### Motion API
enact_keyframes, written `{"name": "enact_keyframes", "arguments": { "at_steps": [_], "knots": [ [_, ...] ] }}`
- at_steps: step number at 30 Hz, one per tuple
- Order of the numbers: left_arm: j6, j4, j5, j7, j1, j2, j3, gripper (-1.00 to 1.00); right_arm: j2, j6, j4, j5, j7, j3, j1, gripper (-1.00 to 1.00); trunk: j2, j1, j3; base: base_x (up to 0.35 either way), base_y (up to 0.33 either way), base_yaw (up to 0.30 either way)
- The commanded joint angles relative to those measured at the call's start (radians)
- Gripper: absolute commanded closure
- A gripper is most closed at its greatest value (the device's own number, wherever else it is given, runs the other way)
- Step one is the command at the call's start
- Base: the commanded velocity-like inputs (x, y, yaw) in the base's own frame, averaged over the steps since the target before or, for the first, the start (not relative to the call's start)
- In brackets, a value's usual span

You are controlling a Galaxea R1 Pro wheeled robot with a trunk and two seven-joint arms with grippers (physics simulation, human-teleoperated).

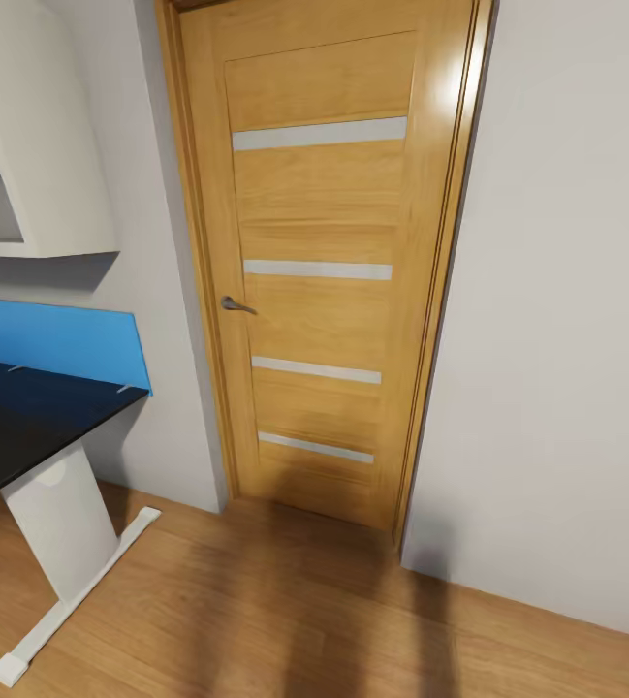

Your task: In the bedroom, organize the workspace by keeping the computer under the desk, ensuring the monitor is on the desk, placing the keyboard on the desk next to the monitor, placing the mouse on the desk next to the keyboard, moving the folder from the swivel chair onto the desk next to the mouse, stacking the notebook on top of the folder with the pen on top of the notebook, and positioning the swivel chair next to the desk.

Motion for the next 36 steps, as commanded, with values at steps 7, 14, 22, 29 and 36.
{"name": "enact_keyframes", "arguments": {
  "at_steps": [7, 14, 22, 29, 36],
  "knots": [
    [-0.009, -0.020, -0.002, 0.002, 0.001, -0.034, 0.000, -1.00, 0.021, 0.000, -0.003, 0.002, 0.000, 0.002, -0.009, -1.00, 0.000, 0.000, 0.000, 0.000, 0.000, 0.000],
    [-0.010, -0.029, -0.003, -0.001, 0.001, -0.044, -0.001, -1.00, 0.011, 0.000, -0.003, 0.002, 0.000, 0.002, -0.009, -1.00, 0.000, 0.000, 0.000, 0.000, 0.000, 0.000],
    [-0.010, -0.030, -0.004, -0.001, 0.001, -0.044, -0.001, -1.00, 0.009, 0.000, -0.003, 0.002, 0.000, 0.002, -0.009, -1.00, 0.000, 0.000, 0.000, 0.000, 0.000, 0.000],
    [-0.011, -0.031, -0.005, -0.001, 0.001, -0.044, -0.001, -1.00, 0.009, 0.000, -0.003, 0.002, 0.000, 0.002, -0.009, -1.00, 0.000, 0.000, 0.000, 0.000, 0.000, 0.000],
    [-0.014, -0.031, -0.005, -0.002, 0.001, -0.044, -0.003, -1.00, 0.009, 0.000, -0.003, 0.002, 0.000, 0.002, -0.009, -1.00, 0.035, -0.019, 0.015, 0.000, 0.000, 0.000]
  ]
}}
